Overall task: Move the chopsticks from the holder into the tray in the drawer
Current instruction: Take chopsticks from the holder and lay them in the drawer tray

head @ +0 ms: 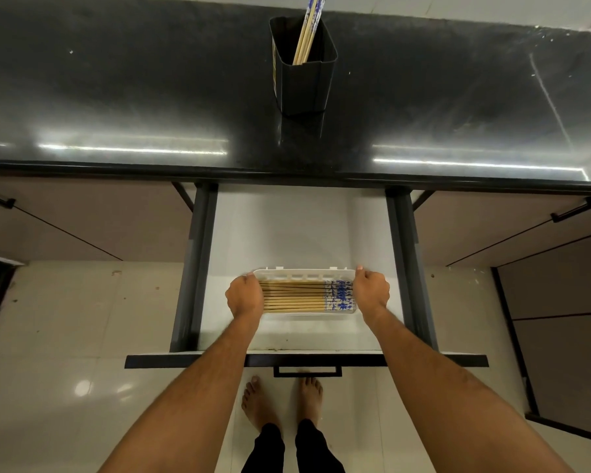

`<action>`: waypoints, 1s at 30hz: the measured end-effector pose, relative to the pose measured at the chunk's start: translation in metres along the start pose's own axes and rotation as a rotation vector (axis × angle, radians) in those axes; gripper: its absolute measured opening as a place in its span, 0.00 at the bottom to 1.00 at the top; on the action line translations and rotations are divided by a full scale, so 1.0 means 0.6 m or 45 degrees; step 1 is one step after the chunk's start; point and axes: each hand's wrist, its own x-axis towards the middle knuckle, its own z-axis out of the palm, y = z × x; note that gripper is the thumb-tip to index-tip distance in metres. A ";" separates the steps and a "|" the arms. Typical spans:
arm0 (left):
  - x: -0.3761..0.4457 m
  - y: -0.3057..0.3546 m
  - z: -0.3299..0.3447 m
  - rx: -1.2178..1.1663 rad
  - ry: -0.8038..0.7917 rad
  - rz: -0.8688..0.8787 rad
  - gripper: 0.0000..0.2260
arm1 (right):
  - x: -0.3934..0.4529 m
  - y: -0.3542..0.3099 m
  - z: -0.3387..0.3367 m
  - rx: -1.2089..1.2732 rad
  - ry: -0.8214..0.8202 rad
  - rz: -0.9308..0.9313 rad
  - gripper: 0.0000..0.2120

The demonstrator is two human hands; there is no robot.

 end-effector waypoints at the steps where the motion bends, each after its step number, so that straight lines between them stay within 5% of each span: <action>1: -0.002 0.001 -0.003 0.015 -0.007 0.022 0.15 | 0.000 -0.003 -0.003 -0.028 -0.006 -0.021 0.19; 11: -0.020 0.126 -0.060 0.315 0.019 0.633 0.14 | -0.025 -0.135 -0.071 -0.448 0.184 -0.624 0.16; 18: -0.048 0.268 -0.122 0.593 0.221 1.223 0.19 | -0.060 -0.267 -0.138 -0.829 0.482 -1.044 0.21; 30: -0.093 0.551 -0.190 0.633 0.433 1.622 0.22 | -0.065 -0.496 -0.261 -0.846 0.777 -1.262 0.26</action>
